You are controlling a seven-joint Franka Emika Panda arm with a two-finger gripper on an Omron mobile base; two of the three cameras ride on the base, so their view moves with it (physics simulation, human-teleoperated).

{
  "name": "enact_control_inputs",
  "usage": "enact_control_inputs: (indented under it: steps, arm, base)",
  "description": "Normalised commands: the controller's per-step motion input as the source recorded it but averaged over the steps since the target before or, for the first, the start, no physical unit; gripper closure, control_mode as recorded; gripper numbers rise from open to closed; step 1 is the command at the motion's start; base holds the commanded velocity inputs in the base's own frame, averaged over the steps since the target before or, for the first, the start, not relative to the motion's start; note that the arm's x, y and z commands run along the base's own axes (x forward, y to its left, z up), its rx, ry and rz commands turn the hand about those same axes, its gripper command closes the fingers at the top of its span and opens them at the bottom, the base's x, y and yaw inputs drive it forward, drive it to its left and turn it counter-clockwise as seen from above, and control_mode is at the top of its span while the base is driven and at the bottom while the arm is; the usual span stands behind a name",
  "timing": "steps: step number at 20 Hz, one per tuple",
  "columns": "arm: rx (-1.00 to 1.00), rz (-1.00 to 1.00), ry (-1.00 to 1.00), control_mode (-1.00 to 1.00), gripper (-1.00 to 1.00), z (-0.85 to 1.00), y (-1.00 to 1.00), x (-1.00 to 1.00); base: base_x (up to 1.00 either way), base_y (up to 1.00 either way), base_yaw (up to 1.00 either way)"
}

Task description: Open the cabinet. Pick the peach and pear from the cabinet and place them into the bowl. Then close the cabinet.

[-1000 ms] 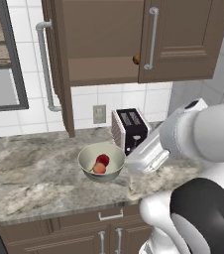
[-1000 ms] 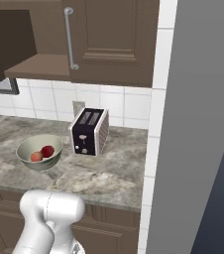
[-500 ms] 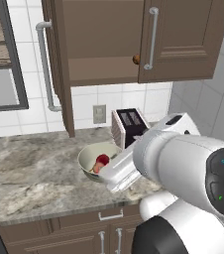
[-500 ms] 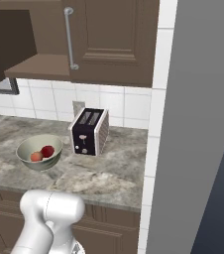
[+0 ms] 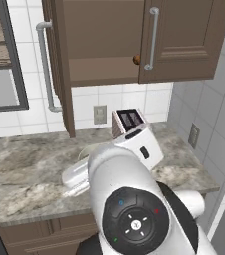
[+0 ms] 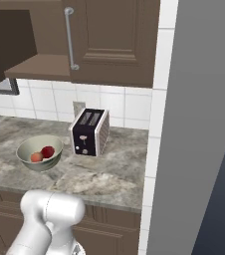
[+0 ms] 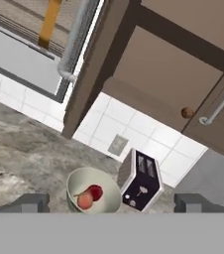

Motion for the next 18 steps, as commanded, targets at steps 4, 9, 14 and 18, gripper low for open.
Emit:
enact_control_inputs:
  steps: [4,9,14,18]
  arm:
    - [-0.08,-0.08,-0.07,-1.00,-1.00,0.00,0.63,0.26]
    - [-0.07,-0.06,-0.06,-1.00,-1.00,0.00,0.58,0.34]
    - [-0.08,-0.06,-0.04,-1.00,-1.00,-0.04,0.51,0.49]
    - [-0.10,-0.06,-0.04,-1.00,-1.00,-0.13,0.48,0.61]
  base:
    - [0.00,0.00,0.00]
    - [0.00,0.00,0.00]
    - [0.00,0.00,0.00]
    - [0.00,0.00,0.00]
